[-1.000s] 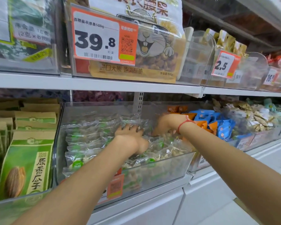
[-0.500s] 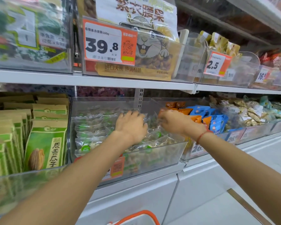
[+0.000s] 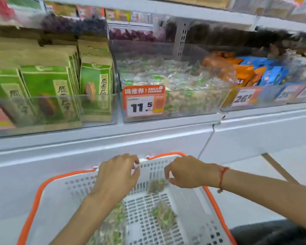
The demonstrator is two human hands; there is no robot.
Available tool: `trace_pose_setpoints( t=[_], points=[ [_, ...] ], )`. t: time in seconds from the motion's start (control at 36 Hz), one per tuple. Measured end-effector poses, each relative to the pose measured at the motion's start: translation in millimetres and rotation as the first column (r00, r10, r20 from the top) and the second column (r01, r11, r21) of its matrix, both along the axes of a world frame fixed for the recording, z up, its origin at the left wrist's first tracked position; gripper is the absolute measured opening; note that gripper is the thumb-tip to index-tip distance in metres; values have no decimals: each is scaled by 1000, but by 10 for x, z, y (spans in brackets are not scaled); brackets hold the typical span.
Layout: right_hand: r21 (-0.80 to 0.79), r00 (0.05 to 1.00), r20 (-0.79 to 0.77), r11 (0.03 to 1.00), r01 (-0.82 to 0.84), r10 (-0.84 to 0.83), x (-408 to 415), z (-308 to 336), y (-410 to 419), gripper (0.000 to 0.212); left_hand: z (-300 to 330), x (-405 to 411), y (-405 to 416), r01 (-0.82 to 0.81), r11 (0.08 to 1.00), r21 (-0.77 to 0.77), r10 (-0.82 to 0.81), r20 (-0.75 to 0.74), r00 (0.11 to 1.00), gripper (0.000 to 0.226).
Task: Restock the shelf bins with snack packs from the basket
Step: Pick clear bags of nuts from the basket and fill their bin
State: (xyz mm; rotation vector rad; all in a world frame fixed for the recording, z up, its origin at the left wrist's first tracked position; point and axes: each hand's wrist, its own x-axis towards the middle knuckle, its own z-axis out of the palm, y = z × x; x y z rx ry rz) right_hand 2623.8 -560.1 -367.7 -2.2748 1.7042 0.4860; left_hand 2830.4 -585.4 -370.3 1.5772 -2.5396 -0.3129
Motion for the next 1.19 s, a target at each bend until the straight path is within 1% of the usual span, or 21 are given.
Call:
trace_pose_setpoints(
  t=[0.11, 0.19, 0.25, 0.31, 0.39, 0.47, 0.56, 0.64, 0.69, 0.72, 0.75, 0.81, 0.83, 0.86, 0.89, 0.94, 1.0, 1.06, 1.08, 1.14, 1.19],
  points=[
    [349, 980, -159, 935, -59, 121, 235, -672, -5, 30, -762, 334, 64, -47, 978, 201, -8, 265, 964, 29],
    [487, 978, -185, 873, 8, 94, 355, -1145, -15, 35, -1291, 563, 117, -86, 925, 369, -64, 376, 924, 33],
    [475, 990, -139, 875, 96, -32, 386, -1440, -12, 38, -1606, 710, 208, -111, 885, 452, -75, 375, 924, 40],
    [384, 972, -63, 893, 233, -227, 360, -1763, 23, 45, -1881, 813, 348, -116, 871, 477, -73, 361, 930, 49],
    [284, 867, 13, 834, 474, -498, 251, -2303, 205, 63, -2098, 831, 523, -95, 893, 439, -92, 387, 918, 56],
    [313, 749, 86, 731, 606, -657, 117, -2822, 455, 68, -2139, 771, 574, -130, 911, 391, -37, 392, 919, 58],
    [352, 655, 175, 668, 656, -735, 93, -2763, 559, 71, -2162, 690, 554, -174, 920, 351, 24, 394, 919, 49],
    [503, 642, 228, 653, 566, -732, 97, -2565, 489, 33, -2227, 604, 547, -197, 929, 313, 95, 313, 945, 37],
    [636, 580, 288, 605, 479, -762, 140, -2428, 447, 27, -2233, 502, 530, -220, 915, 338, 180, 146, 973, 37],
    [684, 525, 324, 578, 445, -787, 168, -2385, 430, 31, -2205, 439, 518, -242, 879, 411, 244, 47, 969, 44],
    [710, 482, 352, 564, 421, -802, 207, -2339, 411, 39, -2161, 367, 504, -253, 794, 552, 340, -59, 938, 55],
    [734, 425, 415, 572, 367, -804, 307, -2245, 375, 49, -2035, 218, 517, -116, 461, 880, 586, -203, 784, 76],
    [740, 408, 442, 582, 337, -799, 360, -2192, 354, 47, -1991, 161, 542, -23, 318, 948, 676, -210, 707, 81],
    [761, 401, 452, 579, 292, -797, 399, -2142, 325, 46, -1967, 131, 570, 26, 251, 968, 730, -207, 652, 85],
    [799, 407, 433, 552, 240, -804, 392, -2114, 295, 50, -1962, 118, 600, 39, 239, 970, 769, -213, 603, 86],
    [899, 466, 311, 415, 137, -828, 325, -2032, 245, 64, -1997, 150, 654, -13, 272, 962, 833, -229, 504, 78],
    [950, 645, 155, 292, 111, -748, 212, -1967, 232, 71, -2028, 228, 681, -83, 276, 958, 855, -205, 477, 68],
    [953, 828, 9, 256, 163, -561, 114, -1964, 285, 76, -2020, 343, 689, -90, 276, 957, 848, -199, 491, 65],
    [945, 888, -53, 264, 192, -458, 78, -1979, 339, 77, -2011, 399, 693, -64, 273, 960, 842, -206, 498, 64],
    [922, 935, -96, 322, 213, -342, 33, -2065, 484, 74, -2004, 490, 702, 2, 265, 964, 827, -228, 514, 63],
    [847, 946, -72, 481, 225, -315, 6, -2125, 616, 67, -1990, 543, 710, 53, 258, 965, 808, -246, 536, 62]
  ],
)
